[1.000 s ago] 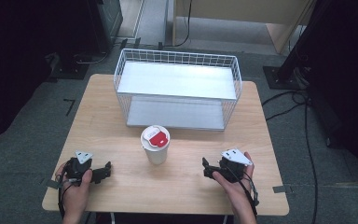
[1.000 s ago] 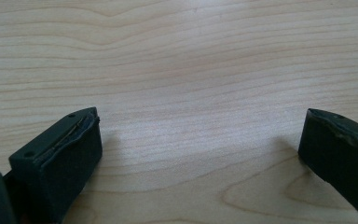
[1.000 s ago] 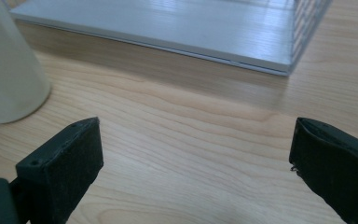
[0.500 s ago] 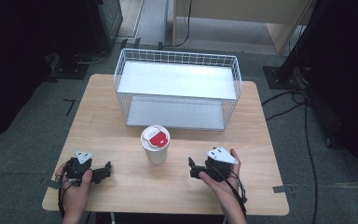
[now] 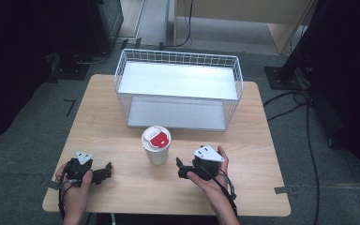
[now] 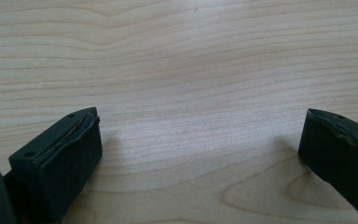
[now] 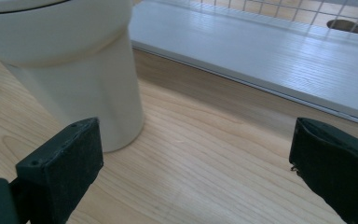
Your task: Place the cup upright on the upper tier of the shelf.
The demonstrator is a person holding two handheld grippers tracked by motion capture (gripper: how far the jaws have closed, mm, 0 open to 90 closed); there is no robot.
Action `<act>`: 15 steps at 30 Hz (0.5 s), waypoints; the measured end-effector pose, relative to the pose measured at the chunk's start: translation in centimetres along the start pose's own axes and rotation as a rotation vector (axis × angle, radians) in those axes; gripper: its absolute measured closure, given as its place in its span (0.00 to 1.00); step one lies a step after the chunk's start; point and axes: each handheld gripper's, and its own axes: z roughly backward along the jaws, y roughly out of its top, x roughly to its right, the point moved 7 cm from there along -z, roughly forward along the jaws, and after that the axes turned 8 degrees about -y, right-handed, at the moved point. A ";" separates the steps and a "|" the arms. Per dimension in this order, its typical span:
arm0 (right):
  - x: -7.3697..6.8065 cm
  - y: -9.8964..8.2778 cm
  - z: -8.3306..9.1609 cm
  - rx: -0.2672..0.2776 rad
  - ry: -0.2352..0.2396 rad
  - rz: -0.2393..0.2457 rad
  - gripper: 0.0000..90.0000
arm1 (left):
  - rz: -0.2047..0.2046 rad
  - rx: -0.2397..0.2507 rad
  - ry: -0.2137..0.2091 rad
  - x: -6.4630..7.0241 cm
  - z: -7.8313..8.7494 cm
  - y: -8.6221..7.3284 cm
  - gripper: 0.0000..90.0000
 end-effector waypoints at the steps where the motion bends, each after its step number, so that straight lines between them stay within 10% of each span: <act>1: -0.2 0.1 -0.1 0.003 0.004 0.001 0.03 | 0.000 0.000 0.000 0.0 0.0 0.0 0.00; 15: -2.7 1.0 -1.1 0.033 0.069 0.003 0.05 | 0.000 0.000 0.000 0.0 0.0 0.0 0.00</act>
